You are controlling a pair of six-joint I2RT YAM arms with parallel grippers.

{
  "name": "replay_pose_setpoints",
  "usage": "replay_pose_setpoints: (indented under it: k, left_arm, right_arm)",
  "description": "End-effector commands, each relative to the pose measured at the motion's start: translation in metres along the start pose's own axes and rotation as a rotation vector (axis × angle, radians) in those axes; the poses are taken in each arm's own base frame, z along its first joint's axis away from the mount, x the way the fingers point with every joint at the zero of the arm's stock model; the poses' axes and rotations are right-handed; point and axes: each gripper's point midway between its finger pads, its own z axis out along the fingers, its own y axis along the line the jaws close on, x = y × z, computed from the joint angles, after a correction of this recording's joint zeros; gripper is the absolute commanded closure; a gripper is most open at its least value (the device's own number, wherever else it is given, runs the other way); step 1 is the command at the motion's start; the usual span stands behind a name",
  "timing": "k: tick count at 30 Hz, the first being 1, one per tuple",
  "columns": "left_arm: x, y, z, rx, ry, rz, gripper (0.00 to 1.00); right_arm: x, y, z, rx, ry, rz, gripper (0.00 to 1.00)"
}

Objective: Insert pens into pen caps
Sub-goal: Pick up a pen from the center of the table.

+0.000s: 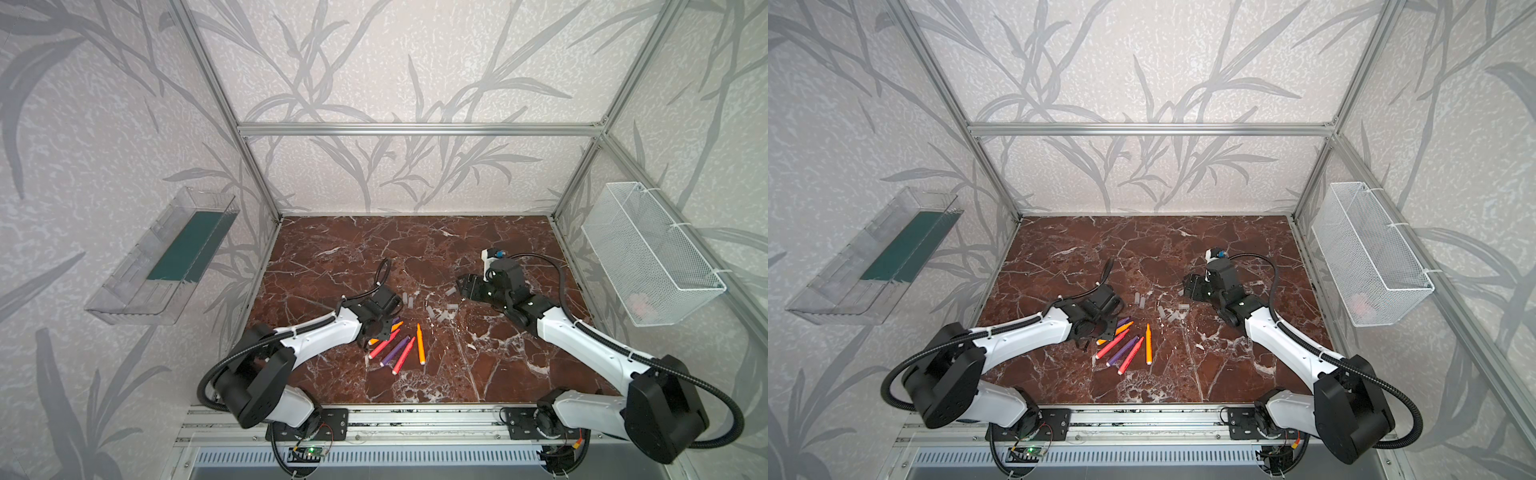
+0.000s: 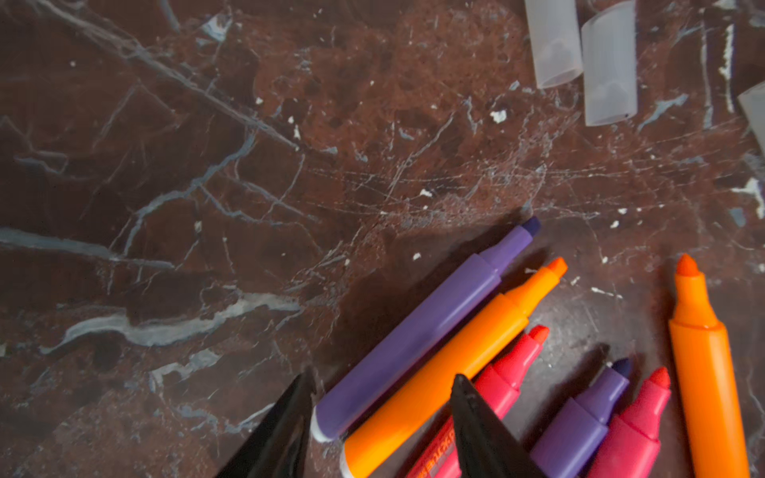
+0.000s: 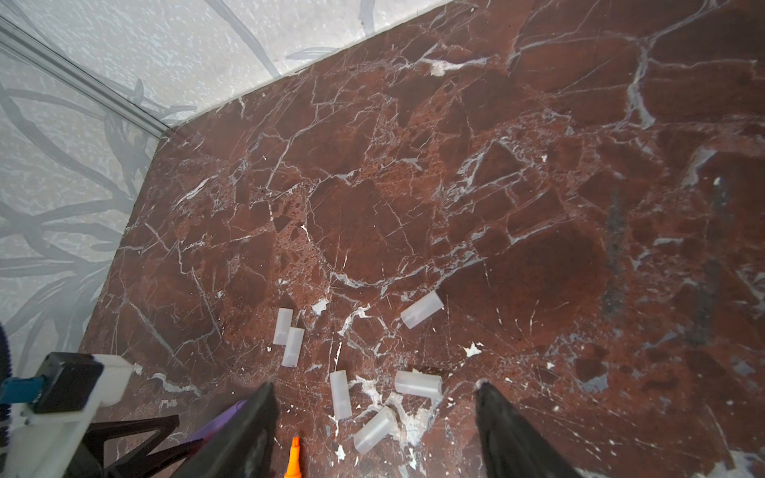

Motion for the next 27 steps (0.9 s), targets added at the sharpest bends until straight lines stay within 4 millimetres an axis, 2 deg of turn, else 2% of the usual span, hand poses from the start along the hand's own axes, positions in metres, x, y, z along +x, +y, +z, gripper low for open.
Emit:
replay_pose_setpoints:
  k: [1,5,15,19,24,27]
  left_arm:
    - [-0.002,0.009,0.000,-0.089,0.022,0.028,0.45]
    - [-0.002,0.007,0.002,-0.089,0.033,0.035,0.39]
    - [0.006,0.017,0.008,-0.163,0.073,0.021,0.38]
    - [0.006,0.019,0.012,-0.194,0.093,0.022,0.46]
    - [0.005,0.014,0.015,-0.175,0.091,0.015,0.63]
    - [0.005,0.011,0.015,-0.157,0.090,0.009,0.64]
  right_arm:
    - [-0.003,-0.001,-0.005,0.013,-0.020,-0.022,0.26]
    - [-0.001,-0.002,-0.004,0.014,-0.018,-0.022,0.26]
    - [0.003,-0.004,-0.004,0.011,-0.016,-0.013,0.26]
    - [0.005,-0.005,-0.004,0.013,-0.011,-0.010,0.26]
    - [0.007,-0.013,-0.004,0.056,-0.006,-0.005,0.26]
    - [0.008,-0.017,-0.003,0.081,0.002,-0.009,0.26]
